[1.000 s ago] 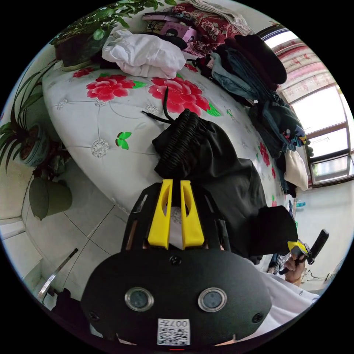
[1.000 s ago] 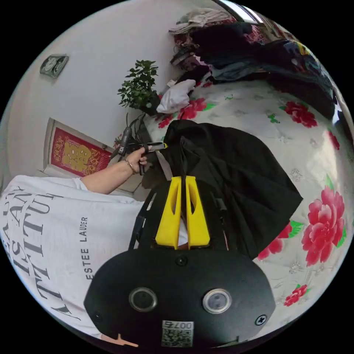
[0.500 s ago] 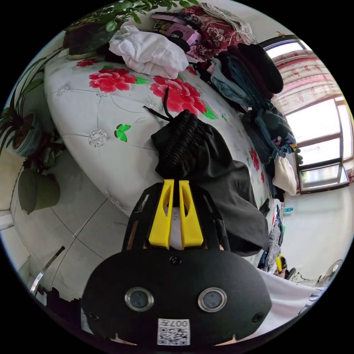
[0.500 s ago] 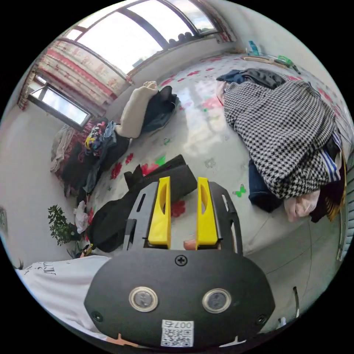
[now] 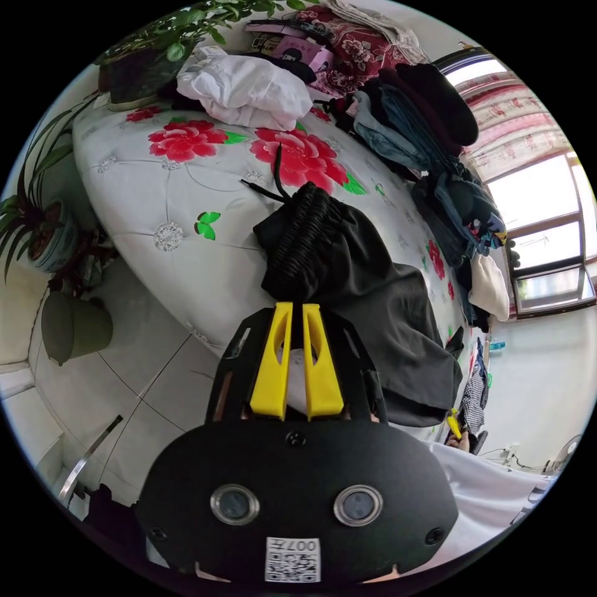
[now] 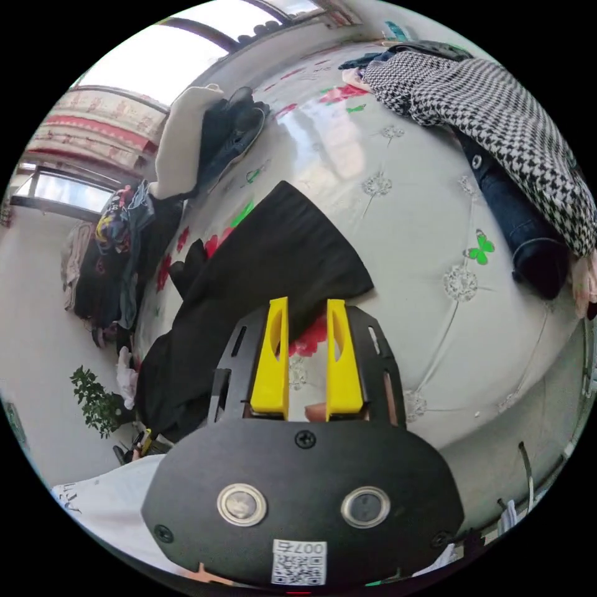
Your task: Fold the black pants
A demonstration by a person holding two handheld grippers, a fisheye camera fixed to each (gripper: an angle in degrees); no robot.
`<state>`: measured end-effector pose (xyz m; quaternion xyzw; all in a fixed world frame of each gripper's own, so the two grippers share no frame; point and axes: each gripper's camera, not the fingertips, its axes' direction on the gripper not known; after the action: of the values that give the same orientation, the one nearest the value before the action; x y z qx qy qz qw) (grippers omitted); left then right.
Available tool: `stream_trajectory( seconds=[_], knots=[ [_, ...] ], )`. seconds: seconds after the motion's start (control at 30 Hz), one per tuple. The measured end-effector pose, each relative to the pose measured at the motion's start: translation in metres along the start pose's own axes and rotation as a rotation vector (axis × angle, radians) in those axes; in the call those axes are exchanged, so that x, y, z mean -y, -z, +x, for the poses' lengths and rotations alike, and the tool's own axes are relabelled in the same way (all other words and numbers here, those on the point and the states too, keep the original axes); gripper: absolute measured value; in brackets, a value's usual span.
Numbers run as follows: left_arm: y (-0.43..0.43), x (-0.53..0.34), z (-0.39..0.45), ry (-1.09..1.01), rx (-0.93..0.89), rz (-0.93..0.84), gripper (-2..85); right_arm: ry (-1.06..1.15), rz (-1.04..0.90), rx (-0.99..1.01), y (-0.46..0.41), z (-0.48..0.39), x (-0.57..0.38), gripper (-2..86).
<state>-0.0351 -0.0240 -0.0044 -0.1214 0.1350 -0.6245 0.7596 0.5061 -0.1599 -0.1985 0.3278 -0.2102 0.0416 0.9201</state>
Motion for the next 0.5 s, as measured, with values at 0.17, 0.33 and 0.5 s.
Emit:
stream_trajectory(
  seconds=[0.17, 0.33, 0.5],
  knots=[
    [0.008, -0.006, -0.001, -0.039, 0.001, 0.004, 5.0, 0.025, -0.023, 0.004, 0.000, -0.008, 0.006, 0.4],
    [0.016, -0.002, -0.006, -0.032, -0.045, -0.026, 3.0, 0.179, 0.170, 0.396, 0.067, -0.077, 0.050, 0.0],
    [0.009, 0.012, 0.000, -0.043, -0.053, -0.077, 1.2, 0.557, 0.311, 0.585, 0.136, -0.241, 0.101, 0.7]
  ],
)
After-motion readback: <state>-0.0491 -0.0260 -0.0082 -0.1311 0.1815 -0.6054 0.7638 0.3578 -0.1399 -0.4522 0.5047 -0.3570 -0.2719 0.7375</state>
